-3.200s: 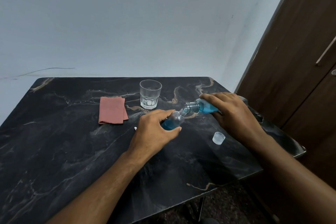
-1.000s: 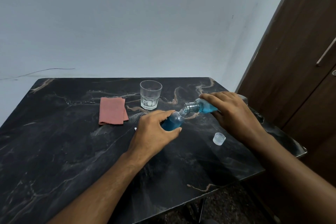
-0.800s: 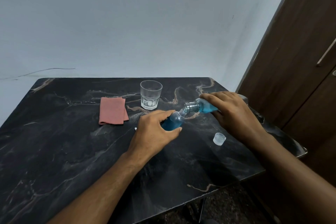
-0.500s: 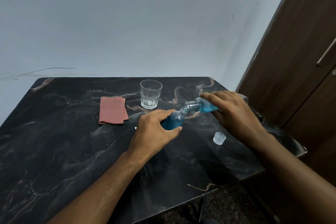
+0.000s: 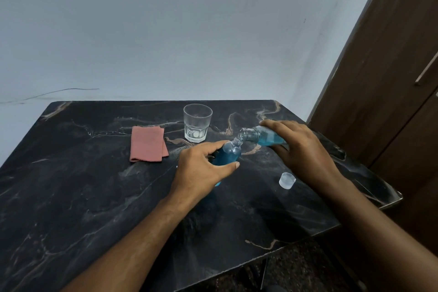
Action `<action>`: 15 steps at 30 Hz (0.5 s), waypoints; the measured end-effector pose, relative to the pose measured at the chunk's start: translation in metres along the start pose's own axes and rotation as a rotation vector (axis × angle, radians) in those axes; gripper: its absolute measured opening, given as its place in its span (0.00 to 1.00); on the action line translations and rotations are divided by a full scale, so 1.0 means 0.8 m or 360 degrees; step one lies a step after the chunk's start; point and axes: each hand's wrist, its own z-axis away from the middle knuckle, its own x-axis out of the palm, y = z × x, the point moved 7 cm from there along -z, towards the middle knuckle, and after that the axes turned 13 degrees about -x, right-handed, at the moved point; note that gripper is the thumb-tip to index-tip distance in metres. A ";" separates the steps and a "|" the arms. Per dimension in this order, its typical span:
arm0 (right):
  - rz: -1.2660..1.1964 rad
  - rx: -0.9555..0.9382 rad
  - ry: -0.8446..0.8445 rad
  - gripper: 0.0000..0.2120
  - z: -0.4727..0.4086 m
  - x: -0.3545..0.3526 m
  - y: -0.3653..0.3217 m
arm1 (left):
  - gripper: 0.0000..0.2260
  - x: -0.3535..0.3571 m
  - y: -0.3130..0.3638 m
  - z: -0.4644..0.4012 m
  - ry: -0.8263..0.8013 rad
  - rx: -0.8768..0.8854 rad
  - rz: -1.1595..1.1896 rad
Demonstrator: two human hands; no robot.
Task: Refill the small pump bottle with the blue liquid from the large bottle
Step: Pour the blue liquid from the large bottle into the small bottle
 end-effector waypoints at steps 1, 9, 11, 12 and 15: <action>-0.0020 0.0020 0.0010 0.25 0.000 0.001 0.000 | 0.22 0.000 -0.001 -0.001 0.0007 -0.0017 0.0012; -0.0161 0.0126 0.0063 0.26 0.005 0.006 -0.003 | 0.23 -0.002 -0.003 -0.002 0.0006 -0.0041 0.0018; -0.0218 0.0174 0.0069 0.25 0.007 0.009 -0.001 | 0.23 -0.002 -0.003 -0.002 -0.0003 -0.0042 0.0015; -0.0244 0.0197 0.0074 0.25 0.008 0.011 0.000 | 0.23 -0.002 -0.002 -0.001 -0.0008 -0.0043 0.0013; -0.0300 0.0238 0.0111 0.26 0.012 0.015 -0.001 | 0.22 -0.001 -0.004 -0.002 -0.0033 -0.0079 0.0025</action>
